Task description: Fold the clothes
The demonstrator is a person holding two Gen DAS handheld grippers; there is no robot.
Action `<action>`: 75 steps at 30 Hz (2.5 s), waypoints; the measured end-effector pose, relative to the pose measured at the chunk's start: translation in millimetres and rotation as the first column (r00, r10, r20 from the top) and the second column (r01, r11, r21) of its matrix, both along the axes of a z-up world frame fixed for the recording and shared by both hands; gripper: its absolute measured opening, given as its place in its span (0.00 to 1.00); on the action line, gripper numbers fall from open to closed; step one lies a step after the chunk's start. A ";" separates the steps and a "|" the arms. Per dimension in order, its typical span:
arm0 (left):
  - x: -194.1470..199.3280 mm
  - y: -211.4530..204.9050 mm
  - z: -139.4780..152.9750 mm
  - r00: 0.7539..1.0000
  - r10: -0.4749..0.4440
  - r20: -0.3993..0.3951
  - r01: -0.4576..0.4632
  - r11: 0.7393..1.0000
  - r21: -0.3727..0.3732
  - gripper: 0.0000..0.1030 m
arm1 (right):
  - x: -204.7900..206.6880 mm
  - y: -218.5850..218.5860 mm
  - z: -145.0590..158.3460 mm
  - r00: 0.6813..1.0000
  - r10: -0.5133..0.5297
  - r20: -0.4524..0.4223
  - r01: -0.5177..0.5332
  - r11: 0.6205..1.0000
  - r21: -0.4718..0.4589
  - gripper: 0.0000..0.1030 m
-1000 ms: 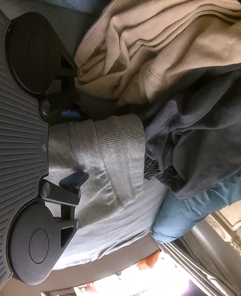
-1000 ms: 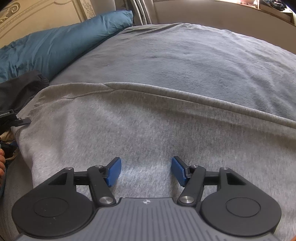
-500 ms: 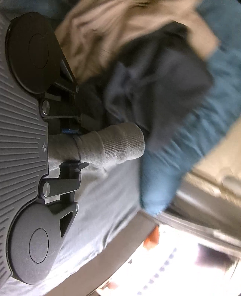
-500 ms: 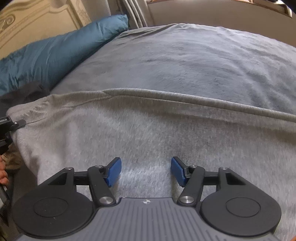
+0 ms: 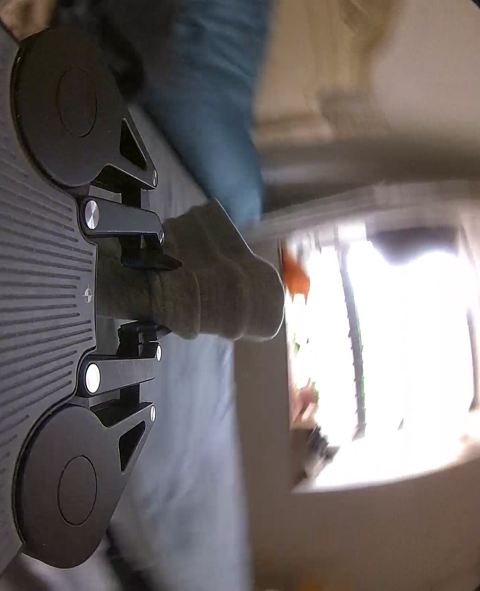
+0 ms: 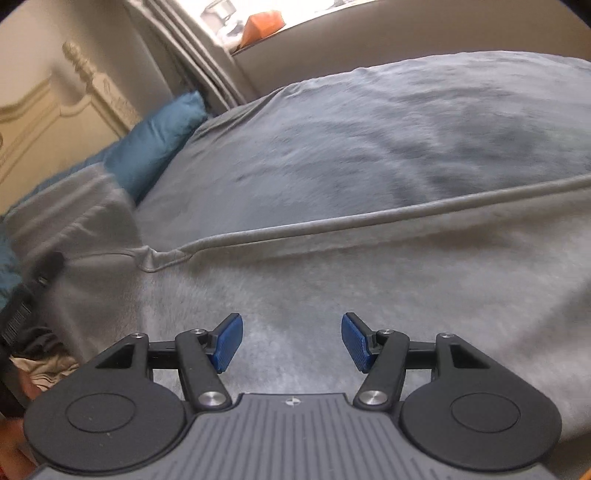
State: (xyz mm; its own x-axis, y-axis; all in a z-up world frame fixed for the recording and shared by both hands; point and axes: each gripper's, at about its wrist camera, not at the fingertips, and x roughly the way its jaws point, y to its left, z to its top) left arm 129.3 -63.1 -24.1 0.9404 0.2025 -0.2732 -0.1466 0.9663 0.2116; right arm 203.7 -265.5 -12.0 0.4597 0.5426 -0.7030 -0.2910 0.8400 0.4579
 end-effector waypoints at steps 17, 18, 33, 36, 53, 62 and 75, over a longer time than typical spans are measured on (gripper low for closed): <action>-12.0 -41.9 -57.2 0.881 -0.283 -0.380 0.333 0.941 0.069 0.52 | 9.6 -18.4 13.5 0.999 0.012 0.029 -0.016 0.990 0.141 0.61; -16.2 -40.6 -55.0 0.876 -0.303 -0.375 0.344 0.938 0.045 0.52 | 15.0 -12.2 17.5 0.999 0.029 0.037 -0.034 0.986 0.161 0.61; -11.4 53.8 -32.3 0.963 -0.053 -0.264 -0.022 0.962 -0.273 0.52 | 126.5 77.9 -38.5 0.956 0.096 -0.277 0.004 0.940 0.342 0.64; -7.1 68.9 -39.7 0.955 -0.003 -0.296 -0.089 0.951 -0.296 0.52 | 131.6 81.3 -47.6 0.942 0.123 -0.312 0.008 0.921 0.389 0.64; -13.3 76.6 -55.3 0.936 0.012 -0.351 -0.145 0.924 -0.355 0.51 | 103.9 100.9 -30.0 0.948 0.234 -0.218 -0.187 0.958 0.216 0.06; -12.5 77.8 -49.8 0.939 0.021 -0.343 -0.154 0.917 -0.367 0.52 | 103.8 65.2 -36.8 0.943 0.158 -0.293 -0.079 0.961 0.265 0.05; 15.5 44.6 -64.5 0.912 0.025 -0.410 -0.113 0.975 -0.192 0.54 | 100.9 52.4 -39.7 0.967 0.134 -0.216 -0.092 0.977 0.195 0.29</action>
State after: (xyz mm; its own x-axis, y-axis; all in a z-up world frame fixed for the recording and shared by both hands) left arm 144.8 -18.5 -88.6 0.7267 0.1605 -0.6679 -0.1591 0.9852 0.0636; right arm 304.7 -213.1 -51.7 0.2284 0.7100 -0.6661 -0.2504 0.7040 0.6646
